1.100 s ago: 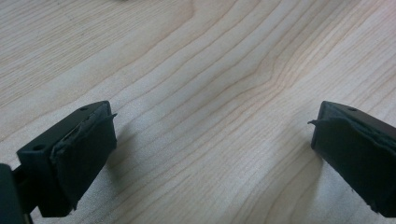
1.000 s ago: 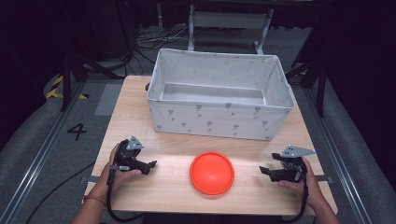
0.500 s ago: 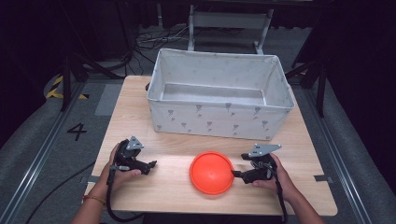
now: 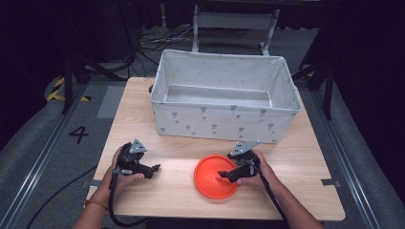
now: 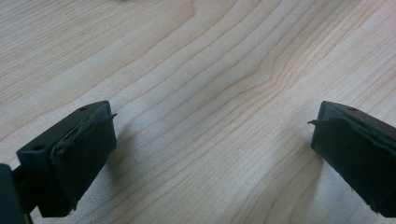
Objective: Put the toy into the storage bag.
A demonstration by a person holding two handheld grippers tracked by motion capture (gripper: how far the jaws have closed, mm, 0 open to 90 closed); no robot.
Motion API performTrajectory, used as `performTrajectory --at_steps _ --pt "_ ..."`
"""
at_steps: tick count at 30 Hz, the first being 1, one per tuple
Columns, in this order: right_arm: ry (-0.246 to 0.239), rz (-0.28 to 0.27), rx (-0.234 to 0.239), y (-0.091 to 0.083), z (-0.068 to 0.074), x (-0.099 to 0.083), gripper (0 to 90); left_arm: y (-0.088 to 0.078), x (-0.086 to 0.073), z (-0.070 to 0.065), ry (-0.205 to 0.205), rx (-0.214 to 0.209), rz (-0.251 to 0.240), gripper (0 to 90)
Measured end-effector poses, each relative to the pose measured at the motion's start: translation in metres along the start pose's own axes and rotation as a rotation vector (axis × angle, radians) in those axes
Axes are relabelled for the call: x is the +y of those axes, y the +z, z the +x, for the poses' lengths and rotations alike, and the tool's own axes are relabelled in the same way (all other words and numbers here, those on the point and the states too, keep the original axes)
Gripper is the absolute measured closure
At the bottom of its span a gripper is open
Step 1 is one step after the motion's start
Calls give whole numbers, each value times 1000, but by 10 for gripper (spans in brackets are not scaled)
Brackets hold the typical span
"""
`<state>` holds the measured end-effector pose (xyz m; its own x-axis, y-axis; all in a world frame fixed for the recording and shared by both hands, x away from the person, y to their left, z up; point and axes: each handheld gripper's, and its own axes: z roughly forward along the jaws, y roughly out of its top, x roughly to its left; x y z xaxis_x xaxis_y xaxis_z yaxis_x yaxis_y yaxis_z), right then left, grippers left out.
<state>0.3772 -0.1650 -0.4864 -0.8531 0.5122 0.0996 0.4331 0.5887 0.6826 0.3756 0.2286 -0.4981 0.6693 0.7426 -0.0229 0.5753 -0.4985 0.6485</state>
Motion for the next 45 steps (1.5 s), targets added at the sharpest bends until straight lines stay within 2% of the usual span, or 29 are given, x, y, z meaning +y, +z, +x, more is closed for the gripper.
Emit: performTrajectory --at_steps 4,8,10,13,15,16,17,19,21,24,33,39,45 --pt "-4 25 -15 7 1 0 217 0 0 0 0 -1 0 4" --pt "-3 23 -20 7 1 0 217 0 0 0 0 0 0 3" --pt "-10 18 -6 6 3 0 295 0 0 0 2 -3 0 3" --pt "-3 24 -13 6 3 1 342 0 0 1 6 -7 0 2" --pt "22 24 -15 4 -1 2 443 0 0 1 8 -8 0 2" --pt "22 24 -15 4 -1 2 443 0 0 1 8 -8 0 2" --pt "49 19 -4 2 -6 1 511 0 0 1 8 -8 0 2" --pt "68 16 -1 0 -9 1 569 0 0 1 7 -9 -1 2" --pt "70 -4 0 -4 -12 1 661 0 0 1 6 -12 -1 2" --pt "66 -45 9 -11 -13 1 723 0 0 1 7 -12 -1 2" --pt "-30 -123 32 -44 1 15 814 0 0 1 7 -12 -1 2" --pt "-111 -127 10 -64 16 24 822 0 0 1 5 -6 0 3" --pt "-193 -89 -24 -84 26 32 823 0 0 1 5 -5 0 4"
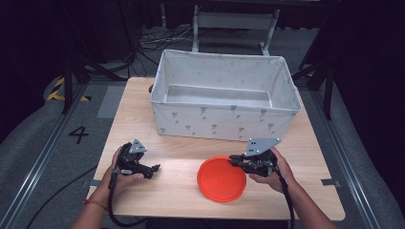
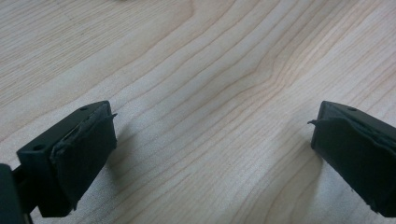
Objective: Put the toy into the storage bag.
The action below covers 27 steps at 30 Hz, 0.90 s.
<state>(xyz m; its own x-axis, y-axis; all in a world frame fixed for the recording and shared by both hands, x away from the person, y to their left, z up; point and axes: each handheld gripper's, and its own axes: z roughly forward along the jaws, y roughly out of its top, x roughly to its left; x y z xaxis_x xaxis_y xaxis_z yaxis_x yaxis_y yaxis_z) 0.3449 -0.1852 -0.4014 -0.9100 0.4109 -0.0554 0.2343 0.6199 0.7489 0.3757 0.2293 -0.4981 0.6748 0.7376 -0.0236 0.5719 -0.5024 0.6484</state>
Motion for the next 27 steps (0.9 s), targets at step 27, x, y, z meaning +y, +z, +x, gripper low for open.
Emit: performTrajectory --at_steps 27 --pt "-105 80 -71 -81 -12 20 827 0 0 0 -2 3 1 4"
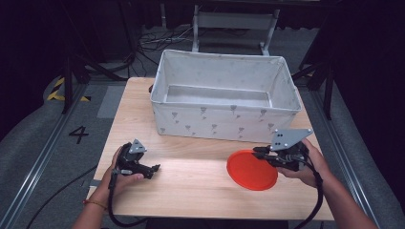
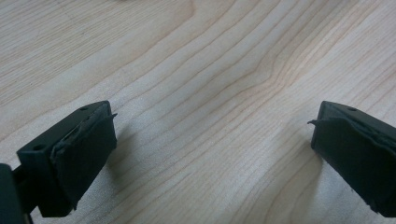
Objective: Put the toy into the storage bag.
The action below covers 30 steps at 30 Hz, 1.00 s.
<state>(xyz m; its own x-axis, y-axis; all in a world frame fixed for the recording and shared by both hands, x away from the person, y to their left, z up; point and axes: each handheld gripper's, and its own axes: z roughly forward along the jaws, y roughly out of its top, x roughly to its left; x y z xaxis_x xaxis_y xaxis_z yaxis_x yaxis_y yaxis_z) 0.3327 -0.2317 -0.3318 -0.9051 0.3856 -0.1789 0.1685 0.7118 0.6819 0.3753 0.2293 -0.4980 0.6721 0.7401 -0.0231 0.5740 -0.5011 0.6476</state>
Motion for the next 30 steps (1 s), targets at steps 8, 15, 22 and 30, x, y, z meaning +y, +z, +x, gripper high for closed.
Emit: performTrajectory --at_steps 8,15,22,30 --pt "-16 -4 -8 -29 -10 7 826 0 0 0 -1 2 -2 4" --pt "-23 -10 -13 -47 -22 15 826 0 -1 0 -3 4 -1 4" --pt "-47 1 -35 -62 -30 29 827 0 -1 0 -5 4 -1 4" --pt "-79 -1 -64 -81 -38 52 827 0 -1 -1 -8 4 -2 4"
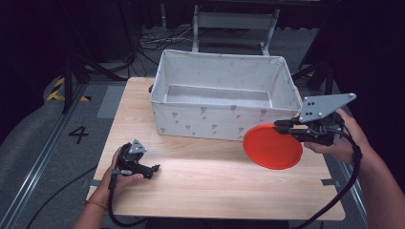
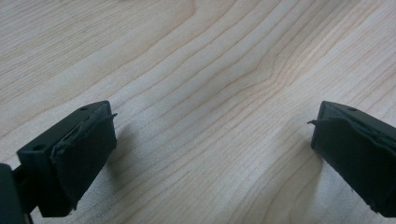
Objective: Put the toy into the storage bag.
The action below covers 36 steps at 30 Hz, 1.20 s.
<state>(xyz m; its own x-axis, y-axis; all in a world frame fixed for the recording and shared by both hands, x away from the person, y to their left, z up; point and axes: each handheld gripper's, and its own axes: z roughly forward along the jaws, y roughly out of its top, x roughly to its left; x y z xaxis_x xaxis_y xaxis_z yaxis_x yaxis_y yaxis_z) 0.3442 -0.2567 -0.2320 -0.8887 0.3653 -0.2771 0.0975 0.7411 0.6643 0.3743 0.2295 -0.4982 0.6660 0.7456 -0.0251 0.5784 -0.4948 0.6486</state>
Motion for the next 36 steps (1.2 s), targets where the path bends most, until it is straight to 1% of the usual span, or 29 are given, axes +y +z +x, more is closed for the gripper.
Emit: performTrajectory --at_steps 2,3,10,14,15,19,23,25,31,32,36 --pt "-20 8 -9 -2 -2 6 827 0 0 0 0 0 0 4" --pt "-20 8 -9 -2 -2 6 827 0 0 0 0 0 0 4" --pt "-51 18 -11 -2 -9 24 827 0 0 0 1 0 0 4" --pt "-48 -1 -32 -6 -14 33 827 0 0 0 4 -2 0 4" --pt "-48 -3 -30 -7 -16 35 827 0 0 0 5 -2 1 3" --pt "-50 1 -49 -10 -23 43 827 0 0 0 6 -3 0 3" --pt "-51 -2 -55 -12 -29 49 827 0 0 0 5 -1 0 3" --pt "-49 -3 -63 -11 -33 52 827 0 0 0 6 -2 1 3" --pt "-45 -5 -67 -10 -48 60 827 0 0 1 6 -2 1 3" --pt "-45 -5 -67 -10 -48 60 827 0 0 1 6 -2 1 3" --pt "-46 -5 -75 -7 -61 65 827 0 0 1 7 -1 1 3"
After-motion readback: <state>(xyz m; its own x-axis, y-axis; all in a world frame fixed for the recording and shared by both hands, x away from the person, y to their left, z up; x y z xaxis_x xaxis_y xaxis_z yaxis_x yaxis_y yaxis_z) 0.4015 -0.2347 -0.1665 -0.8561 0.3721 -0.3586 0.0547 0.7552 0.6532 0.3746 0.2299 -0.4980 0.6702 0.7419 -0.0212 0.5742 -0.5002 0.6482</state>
